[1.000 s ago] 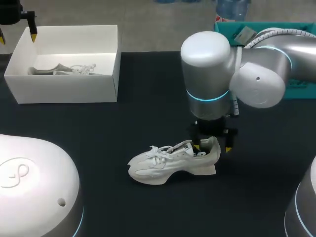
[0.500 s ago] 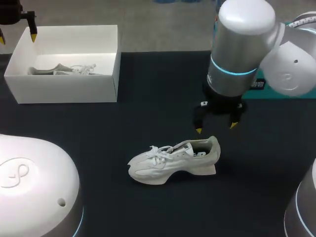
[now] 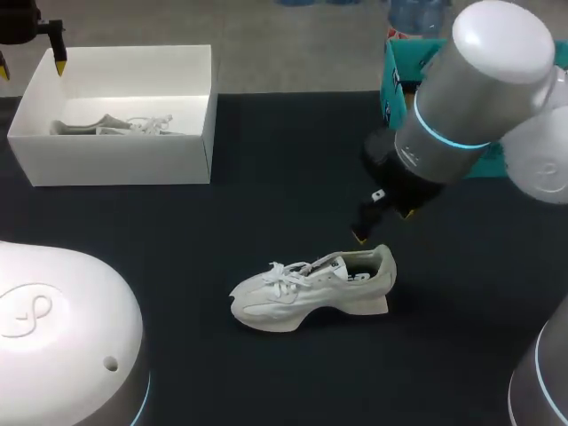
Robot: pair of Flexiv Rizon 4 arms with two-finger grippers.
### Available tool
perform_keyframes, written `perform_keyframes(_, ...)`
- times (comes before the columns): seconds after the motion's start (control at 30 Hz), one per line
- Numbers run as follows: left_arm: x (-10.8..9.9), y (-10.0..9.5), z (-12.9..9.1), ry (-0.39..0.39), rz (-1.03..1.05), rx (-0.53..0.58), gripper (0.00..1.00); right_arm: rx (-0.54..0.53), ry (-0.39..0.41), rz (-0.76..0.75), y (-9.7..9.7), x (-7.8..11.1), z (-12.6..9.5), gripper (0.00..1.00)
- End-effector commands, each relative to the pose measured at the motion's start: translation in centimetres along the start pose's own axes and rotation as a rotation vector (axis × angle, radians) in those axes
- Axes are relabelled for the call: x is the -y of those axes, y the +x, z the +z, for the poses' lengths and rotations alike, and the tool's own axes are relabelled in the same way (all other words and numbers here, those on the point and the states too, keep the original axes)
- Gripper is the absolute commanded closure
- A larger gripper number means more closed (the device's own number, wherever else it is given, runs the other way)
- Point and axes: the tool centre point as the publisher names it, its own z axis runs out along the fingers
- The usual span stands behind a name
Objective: Take the shoe out of the shoebox, open the shoe tongue, remove and reinsert the insole, then place the shoe into the shoebox
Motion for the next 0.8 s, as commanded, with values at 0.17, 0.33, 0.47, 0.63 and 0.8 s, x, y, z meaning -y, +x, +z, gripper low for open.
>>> perform_keyframes(0.17,0.2,0.0,0.0,-0.004,0.000,-0.002,0.00,-0.038,-0.058,0.001,-0.5,1.0,0.0,0.00)
perform_keyframes(0.33,0.2,0.0,0.0,-0.004,0.000,-0.002,0.00,-0.064,-0.299,-0.260,-1.8,1.0,0.2,0.00)
perform_keyframes(0.47,0.2,0.0,0.0,-0.004,0.000,-0.002,0.00,-0.089,-0.375,-0.385,-3.3,1.2,0.5,0.00)
perform_keyframes(0.63,0.2,0.0,0.0,-0.004,0.000,-0.002,0.00,-0.173,-0.513,-0.544,-4.8,0.2,0.4,0.00)
perform_keyframes(0.8,0.2,0.0,0.0,-0.004,0.000,-0.002,0.00,-0.290,-0.536,-0.675,-5.6,-0.5,0.2,0.00)
